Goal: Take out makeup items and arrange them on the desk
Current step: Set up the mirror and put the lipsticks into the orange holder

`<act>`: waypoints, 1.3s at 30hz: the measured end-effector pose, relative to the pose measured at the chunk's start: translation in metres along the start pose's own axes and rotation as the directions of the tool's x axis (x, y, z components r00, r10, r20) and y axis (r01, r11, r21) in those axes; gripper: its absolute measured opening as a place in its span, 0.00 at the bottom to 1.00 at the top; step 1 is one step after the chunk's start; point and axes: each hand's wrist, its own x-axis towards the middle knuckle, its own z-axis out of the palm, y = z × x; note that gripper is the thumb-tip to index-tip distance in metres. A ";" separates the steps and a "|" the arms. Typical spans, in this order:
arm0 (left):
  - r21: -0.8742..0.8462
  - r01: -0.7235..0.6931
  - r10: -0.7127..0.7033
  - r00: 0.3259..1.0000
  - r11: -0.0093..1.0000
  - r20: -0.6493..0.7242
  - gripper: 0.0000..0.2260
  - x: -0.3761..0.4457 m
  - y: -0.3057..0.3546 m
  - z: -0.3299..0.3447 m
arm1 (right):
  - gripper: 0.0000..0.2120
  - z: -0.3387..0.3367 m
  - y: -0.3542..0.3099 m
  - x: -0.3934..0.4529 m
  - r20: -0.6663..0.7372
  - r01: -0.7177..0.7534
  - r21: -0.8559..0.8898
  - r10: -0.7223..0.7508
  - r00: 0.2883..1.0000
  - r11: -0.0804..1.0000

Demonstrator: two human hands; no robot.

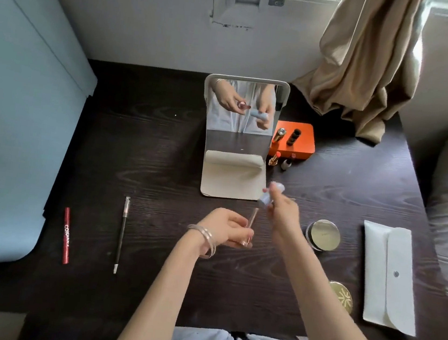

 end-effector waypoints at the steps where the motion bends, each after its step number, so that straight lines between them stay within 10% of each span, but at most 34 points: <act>1: -0.043 -0.005 0.005 1.000 0.999 -0.006 0.13 -0.004 -0.006 0.000 | 0.12 -0.008 -0.004 0.007 -0.027 0.036 -0.027 -0.037 0.999 0.999; 8: -0.113 -0.104 0.071 0.962 0.988 -0.265 0.06 0.004 -0.005 -0.007 | 0.08 -0.026 0.010 0.013 0.198 0.032 -0.145 -0.003 0.980 0.989; 14: -0.080 -0.183 0.138 0.911 0.980 -0.388 0.05 0.010 -0.005 -0.004 | 0.12 -0.015 0.047 0.009 0.115 -0.024 -0.283 0.059 0.992 0.959; 20: 0.073 -0.159 0.175 0.877 0.985 -0.448 0.05 0.011 -0.011 -0.006 | 0.08 -0.018 0.052 0.016 0.217 0.265 -0.863 -0.157 0.963 0.431; 31: 0.094 -0.149 0.175 0.877 0.984 -0.448 0.05 0.013 -0.012 -0.007 | 0.09 -0.020 0.068 0.013 0.212 0.301 -0.890 -0.274 0.938 0.343; 39: 0.114 -0.140 0.177 0.873 0.984 -0.454 0.04 0.016 -0.008 -0.001 | 0.32 -0.018 0.039 -0.003 0.188 0.240 -0.958 -0.289 0.939 0.158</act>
